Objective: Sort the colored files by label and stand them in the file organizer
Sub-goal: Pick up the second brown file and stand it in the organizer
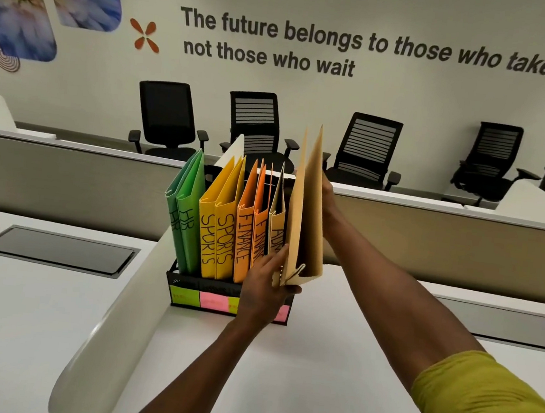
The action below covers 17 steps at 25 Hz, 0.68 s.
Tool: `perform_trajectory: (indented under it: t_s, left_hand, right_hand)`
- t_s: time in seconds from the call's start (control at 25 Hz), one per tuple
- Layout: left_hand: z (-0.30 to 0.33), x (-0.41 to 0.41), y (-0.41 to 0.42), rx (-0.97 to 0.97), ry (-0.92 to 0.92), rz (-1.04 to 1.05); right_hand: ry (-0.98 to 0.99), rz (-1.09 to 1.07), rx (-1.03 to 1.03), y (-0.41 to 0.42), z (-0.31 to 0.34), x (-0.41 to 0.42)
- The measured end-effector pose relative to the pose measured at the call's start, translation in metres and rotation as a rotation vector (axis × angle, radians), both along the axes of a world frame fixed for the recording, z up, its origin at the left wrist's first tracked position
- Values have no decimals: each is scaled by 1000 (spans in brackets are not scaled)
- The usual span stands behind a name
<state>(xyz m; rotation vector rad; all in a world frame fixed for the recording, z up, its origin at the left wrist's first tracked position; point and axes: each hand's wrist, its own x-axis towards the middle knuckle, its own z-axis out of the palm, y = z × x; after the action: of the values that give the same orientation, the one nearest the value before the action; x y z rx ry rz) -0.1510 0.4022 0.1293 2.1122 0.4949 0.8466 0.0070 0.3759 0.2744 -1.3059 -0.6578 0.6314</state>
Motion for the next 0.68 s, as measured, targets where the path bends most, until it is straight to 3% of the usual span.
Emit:
perform_trajectory:
  t_s: [0.2,0.32,0.52,0.68]
  left_hand:
    - [-3,4,4,-32,7,39]
    - [9,8,8,-29,30,46]
    - [15,8,10,34,93,99]
    - [16,5,1,51,37,79]
  right_hand:
    - [-27,56,-169,8,-47,19]
    - [-70,54,-271,-9,-63,-12]
    - [18,-41,-170,-41,-92,-54]
    - [-83,-33,-104,-57,-110,-79]
